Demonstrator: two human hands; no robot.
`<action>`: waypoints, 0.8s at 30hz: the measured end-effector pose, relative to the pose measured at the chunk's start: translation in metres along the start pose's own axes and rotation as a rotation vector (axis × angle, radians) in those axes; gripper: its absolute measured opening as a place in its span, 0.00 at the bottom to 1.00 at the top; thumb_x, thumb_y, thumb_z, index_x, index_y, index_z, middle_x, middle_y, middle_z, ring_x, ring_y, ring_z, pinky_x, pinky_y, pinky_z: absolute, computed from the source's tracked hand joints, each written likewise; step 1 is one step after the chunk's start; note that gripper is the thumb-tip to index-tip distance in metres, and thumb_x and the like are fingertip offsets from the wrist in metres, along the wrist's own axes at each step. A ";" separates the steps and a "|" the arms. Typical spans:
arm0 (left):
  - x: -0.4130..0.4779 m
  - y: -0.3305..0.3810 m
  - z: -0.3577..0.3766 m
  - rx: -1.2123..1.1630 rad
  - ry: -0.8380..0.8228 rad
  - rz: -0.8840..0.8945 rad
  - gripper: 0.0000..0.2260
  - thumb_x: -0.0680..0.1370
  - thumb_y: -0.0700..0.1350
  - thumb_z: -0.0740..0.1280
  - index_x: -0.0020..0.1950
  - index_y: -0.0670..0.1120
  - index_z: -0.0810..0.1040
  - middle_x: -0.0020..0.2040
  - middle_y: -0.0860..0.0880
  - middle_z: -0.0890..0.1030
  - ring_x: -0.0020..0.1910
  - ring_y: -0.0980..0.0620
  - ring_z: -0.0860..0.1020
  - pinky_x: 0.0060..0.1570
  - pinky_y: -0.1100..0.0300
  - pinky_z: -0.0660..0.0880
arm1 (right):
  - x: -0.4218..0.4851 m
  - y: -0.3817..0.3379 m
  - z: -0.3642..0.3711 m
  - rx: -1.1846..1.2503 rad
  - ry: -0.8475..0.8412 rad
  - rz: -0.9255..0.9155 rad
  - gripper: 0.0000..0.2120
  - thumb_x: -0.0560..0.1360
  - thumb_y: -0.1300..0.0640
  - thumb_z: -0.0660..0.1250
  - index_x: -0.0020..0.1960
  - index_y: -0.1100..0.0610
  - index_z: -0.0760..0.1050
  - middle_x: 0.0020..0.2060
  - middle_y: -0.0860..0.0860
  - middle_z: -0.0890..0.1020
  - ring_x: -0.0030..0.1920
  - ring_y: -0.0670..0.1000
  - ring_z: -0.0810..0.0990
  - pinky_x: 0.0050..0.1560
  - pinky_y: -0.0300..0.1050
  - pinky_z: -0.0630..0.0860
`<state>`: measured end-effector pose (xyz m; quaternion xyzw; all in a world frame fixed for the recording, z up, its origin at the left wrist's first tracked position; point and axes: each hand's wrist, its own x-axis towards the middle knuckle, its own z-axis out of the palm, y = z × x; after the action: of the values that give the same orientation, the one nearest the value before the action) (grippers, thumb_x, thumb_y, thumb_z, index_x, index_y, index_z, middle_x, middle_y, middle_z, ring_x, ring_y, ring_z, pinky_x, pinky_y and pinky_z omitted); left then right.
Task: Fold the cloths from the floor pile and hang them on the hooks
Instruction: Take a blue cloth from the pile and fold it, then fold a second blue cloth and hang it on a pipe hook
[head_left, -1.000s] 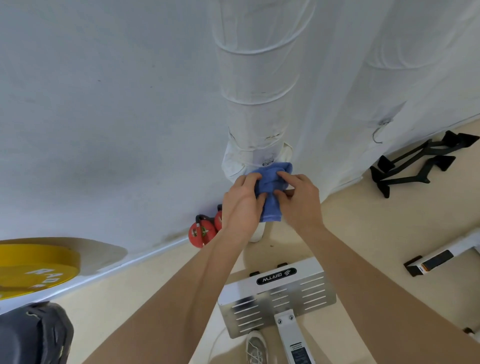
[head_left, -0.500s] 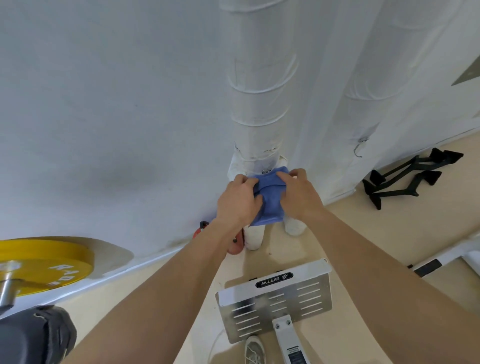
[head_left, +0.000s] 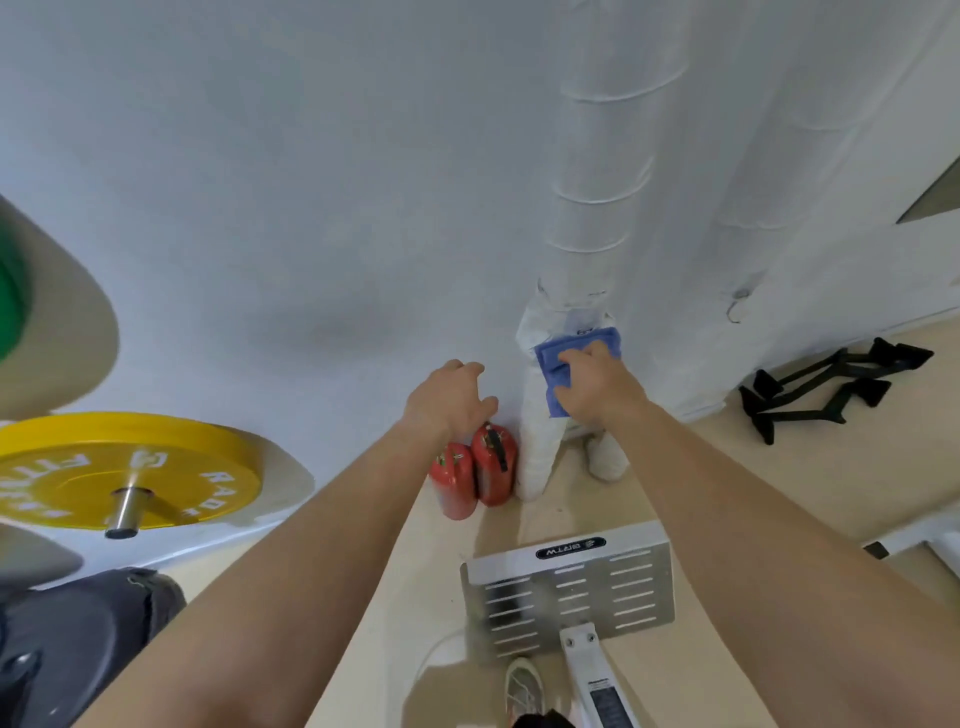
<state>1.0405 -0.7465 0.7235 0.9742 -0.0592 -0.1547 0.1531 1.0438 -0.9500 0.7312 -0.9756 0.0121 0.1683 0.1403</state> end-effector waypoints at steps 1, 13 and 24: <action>-0.011 -0.011 -0.004 0.005 0.003 0.000 0.27 0.80 0.55 0.63 0.77 0.49 0.64 0.72 0.46 0.69 0.69 0.44 0.71 0.63 0.48 0.73 | -0.008 -0.014 0.003 -0.023 -0.005 -0.002 0.26 0.79 0.51 0.61 0.75 0.56 0.63 0.70 0.59 0.63 0.66 0.62 0.70 0.65 0.54 0.71; -0.184 -0.221 -0.003 -0.038 -0.029 -0.067 0.27 0.79 0.55 0.63 0.76 0.47 0.66 0.70 0.43 0.71 0.66 0.43 0.73 0.64 0.49 0.72 | -0.126 -0.221 0.124 -0.101 -0.054 -0.090 0.25 0.77 0.51 0.62 0.72 0.54 0.66 0.66 0.57 0.66 0.64 0.62 0.70 0.61 0.56 0.73; -0.394 -0.406 0.054 -0.305 0.033 -0.575 0.26 0.79 0.55 0.62 0.75 0.48 0.66 0.72 0.46 0.69 0.68 0.45 0.72 0.61 0.49 0.73 | -0.227 -0.437 0.274 -0.330 -0.375 -0.492 0.28 0.76 0.48 0.63 0.75 0.50 0.62 0.69 0.55 0.64 0.69 0.59 0.66 0.66 0.56 0.70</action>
<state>0.6786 -0.3133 0.6579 0.9191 0.2448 -0.1831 0.2485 0.7714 -0.4593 0.6765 -0.9110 -0.2769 0.3053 0.0170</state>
